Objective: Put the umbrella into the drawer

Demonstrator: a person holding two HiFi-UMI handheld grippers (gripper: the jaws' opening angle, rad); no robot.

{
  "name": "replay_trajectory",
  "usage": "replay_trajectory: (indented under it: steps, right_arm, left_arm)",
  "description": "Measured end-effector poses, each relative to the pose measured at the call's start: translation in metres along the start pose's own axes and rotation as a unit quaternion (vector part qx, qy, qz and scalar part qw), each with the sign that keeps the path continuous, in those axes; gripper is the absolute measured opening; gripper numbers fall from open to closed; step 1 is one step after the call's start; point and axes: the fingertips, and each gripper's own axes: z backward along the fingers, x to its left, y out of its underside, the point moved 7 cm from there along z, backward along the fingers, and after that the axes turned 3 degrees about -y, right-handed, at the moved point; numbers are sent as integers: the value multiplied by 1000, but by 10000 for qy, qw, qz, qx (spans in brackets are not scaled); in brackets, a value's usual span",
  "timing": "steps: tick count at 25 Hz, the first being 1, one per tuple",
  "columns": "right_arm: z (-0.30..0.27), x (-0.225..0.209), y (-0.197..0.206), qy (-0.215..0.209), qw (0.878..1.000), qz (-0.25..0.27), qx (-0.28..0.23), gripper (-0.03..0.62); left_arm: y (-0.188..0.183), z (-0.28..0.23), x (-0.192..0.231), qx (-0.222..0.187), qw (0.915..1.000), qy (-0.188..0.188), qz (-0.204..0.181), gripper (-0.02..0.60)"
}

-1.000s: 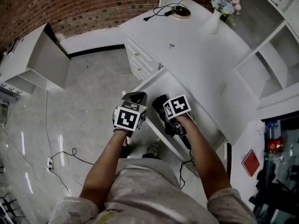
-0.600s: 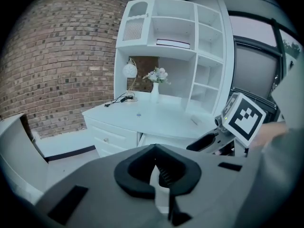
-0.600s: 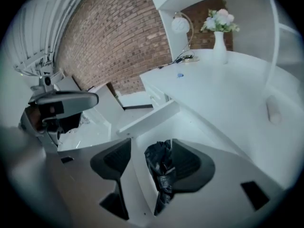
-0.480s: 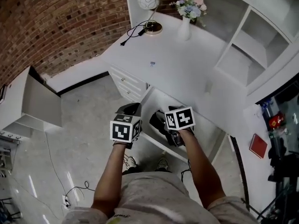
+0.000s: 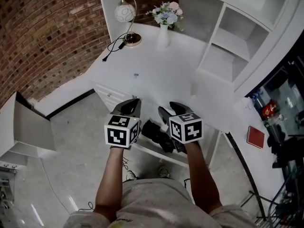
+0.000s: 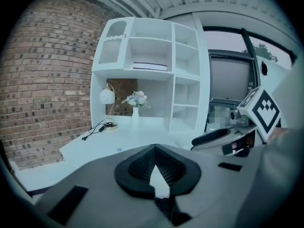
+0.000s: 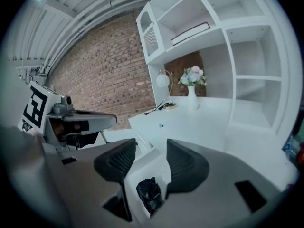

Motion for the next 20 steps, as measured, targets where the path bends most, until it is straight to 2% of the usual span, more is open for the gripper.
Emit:
replay_trajectory:
  steps: [3,8,13,20]
  right_arm:
    - [19,-4,-12,243,9991,195,-277,195]
    - [41,-8,-23,604,9955,504,-523,147]
    - [49,-8,-32,772,9922,478,-850,102]
    - [55,-5,-41,904,9876,562,-1158,30]
  left_arm:
    - [-12,-5,-7,-3,9997,96,-225,-3]
    - [-27,-4,-13,-184,9993,269,-198,-3]
    - [-37,-3,-13,-313,9987,345,-188,-3]
    - [-39,0,-7,-271,9990,264,-243,-3]
